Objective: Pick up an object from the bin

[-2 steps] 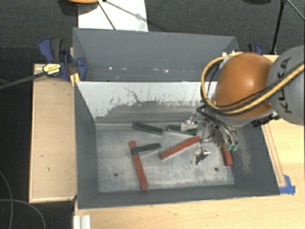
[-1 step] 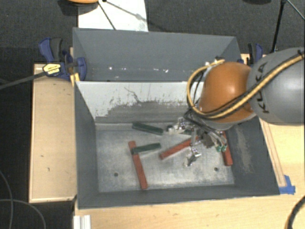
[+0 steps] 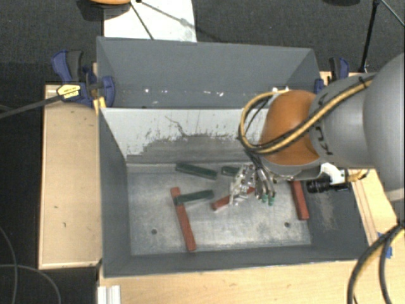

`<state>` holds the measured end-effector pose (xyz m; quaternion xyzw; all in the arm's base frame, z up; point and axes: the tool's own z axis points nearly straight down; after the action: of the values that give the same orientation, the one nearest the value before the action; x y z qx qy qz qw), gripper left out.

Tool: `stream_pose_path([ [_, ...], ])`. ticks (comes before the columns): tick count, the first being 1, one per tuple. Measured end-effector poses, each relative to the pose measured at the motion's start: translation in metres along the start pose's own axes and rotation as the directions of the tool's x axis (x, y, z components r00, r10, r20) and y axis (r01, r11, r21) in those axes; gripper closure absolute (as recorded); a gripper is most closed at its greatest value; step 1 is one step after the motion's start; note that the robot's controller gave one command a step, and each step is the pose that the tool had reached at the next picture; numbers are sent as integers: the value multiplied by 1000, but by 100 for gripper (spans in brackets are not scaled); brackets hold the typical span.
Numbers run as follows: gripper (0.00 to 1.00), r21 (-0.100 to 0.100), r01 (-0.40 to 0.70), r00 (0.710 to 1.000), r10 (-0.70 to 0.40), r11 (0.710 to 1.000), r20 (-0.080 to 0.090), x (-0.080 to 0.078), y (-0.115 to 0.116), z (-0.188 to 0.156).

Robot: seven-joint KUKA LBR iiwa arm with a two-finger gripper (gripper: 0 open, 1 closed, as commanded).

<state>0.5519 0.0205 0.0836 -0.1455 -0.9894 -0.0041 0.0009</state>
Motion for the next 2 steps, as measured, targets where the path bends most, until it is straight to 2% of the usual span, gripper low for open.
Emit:
stream_pose_path([
  [1, 0, 1, -1, 1000, 1, 1000, 28, -5, -3, 4],
  [2, 100, 2, 0, 1000, 0, 1000, 25, -3, -4, 7],
])
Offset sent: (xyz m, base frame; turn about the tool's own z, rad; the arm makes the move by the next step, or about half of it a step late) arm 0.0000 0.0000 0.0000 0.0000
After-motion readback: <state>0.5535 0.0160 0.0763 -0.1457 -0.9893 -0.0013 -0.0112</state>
